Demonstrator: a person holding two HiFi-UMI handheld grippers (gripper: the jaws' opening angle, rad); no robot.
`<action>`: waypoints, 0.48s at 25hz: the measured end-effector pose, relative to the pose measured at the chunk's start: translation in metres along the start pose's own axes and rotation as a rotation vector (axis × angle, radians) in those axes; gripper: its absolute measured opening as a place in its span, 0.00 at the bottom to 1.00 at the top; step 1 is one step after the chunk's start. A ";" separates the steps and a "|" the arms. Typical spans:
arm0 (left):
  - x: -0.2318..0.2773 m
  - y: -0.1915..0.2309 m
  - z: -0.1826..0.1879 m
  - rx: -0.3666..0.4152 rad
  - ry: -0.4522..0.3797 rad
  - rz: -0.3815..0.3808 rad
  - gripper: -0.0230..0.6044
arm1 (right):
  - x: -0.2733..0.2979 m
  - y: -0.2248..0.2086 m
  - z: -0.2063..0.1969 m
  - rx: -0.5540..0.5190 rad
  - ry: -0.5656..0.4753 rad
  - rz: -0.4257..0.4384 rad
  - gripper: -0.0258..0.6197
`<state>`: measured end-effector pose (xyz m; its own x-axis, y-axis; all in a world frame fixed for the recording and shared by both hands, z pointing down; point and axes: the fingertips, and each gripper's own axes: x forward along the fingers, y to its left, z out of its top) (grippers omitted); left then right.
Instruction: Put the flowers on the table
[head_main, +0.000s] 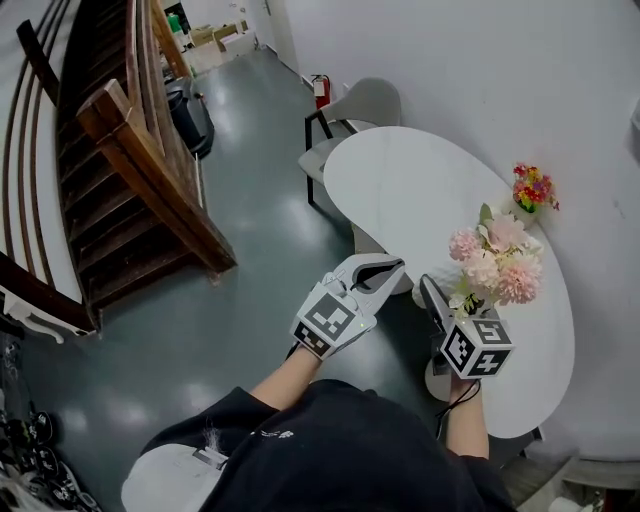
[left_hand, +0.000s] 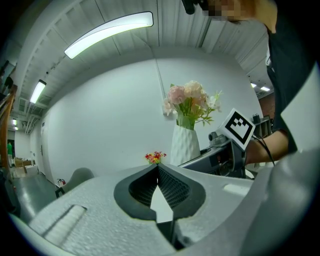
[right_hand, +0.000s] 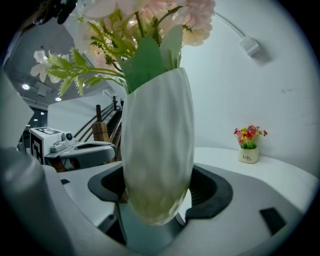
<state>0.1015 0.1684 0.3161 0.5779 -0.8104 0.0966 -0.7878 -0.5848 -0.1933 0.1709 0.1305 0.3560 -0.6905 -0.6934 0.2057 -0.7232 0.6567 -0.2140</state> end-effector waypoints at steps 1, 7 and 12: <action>0.002 0.000 0.000 0.001 0.003 -0.001 0.04 | 0.000 -0.002 0.000 0.002 0.000 -0.001 0.61; 0.009 0.002 0.000 -0.005 0.007 0.007 0.04 | 0.004 -0.012 0.000 0.006 0.008 0.002 0.61; 0.018 0.006 -0.004 -0.014 0.010 0.004 0.04 | 0.009 -0.020 0.000 0.007 0.017 -0.004 0.61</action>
<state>0.1059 0.1504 0.3210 0.5724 -0.8132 0.1051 -0.7932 -0.5817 -0.1802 0.1793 0.1114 0.3617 -0.6878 -0.6908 0.2231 -0.7259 0.6518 -0.2196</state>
